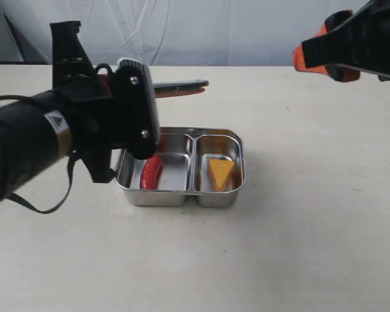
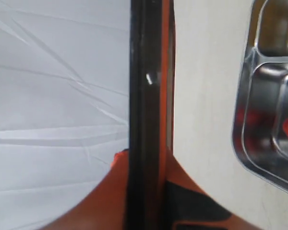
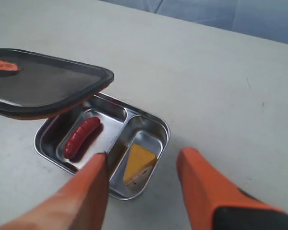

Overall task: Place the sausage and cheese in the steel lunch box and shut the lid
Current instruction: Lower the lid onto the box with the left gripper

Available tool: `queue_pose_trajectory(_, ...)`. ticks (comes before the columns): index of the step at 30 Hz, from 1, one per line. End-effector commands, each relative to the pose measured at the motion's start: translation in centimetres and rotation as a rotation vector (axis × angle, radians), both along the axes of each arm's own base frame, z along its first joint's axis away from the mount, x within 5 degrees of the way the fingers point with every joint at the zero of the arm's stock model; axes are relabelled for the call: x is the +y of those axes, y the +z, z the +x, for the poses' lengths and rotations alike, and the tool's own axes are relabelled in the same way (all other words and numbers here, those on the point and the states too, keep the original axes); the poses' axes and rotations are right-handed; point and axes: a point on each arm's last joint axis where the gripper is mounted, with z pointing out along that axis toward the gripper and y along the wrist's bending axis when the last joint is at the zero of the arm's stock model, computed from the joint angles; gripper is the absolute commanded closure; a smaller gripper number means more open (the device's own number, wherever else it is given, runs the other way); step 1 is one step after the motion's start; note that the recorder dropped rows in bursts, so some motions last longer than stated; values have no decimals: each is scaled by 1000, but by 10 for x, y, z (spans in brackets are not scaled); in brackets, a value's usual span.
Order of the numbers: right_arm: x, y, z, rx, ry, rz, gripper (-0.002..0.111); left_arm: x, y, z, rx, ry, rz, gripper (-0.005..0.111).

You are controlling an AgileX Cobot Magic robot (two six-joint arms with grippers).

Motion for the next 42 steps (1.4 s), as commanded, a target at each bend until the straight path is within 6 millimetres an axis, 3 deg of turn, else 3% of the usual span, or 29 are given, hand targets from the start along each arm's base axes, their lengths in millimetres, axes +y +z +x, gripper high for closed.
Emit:
queue_pose_trajectory(1,-20,16,-18,-55,-59,-16,62,-25,-23,-1,-55,98,-6,107)
queue_pose_trajectory(7,-43,28,-39,-100,-140,-47,62,-48,-57,-11,-50,116,47,107)
queue_pose_trajectory(16,-48,27,-43,-80,-157,-66,62,-75,-79,-17,-62,86,119,107)
queue_pose_trajectory(30,-48,27,-43,-75,-163,-63,62,-90,-113,-12,-13,102,146,107)
queue_pose_trajectory(42,-48,27,-43,-74,-167,-61,62,-89,-123,-11,-21,127,164,107)
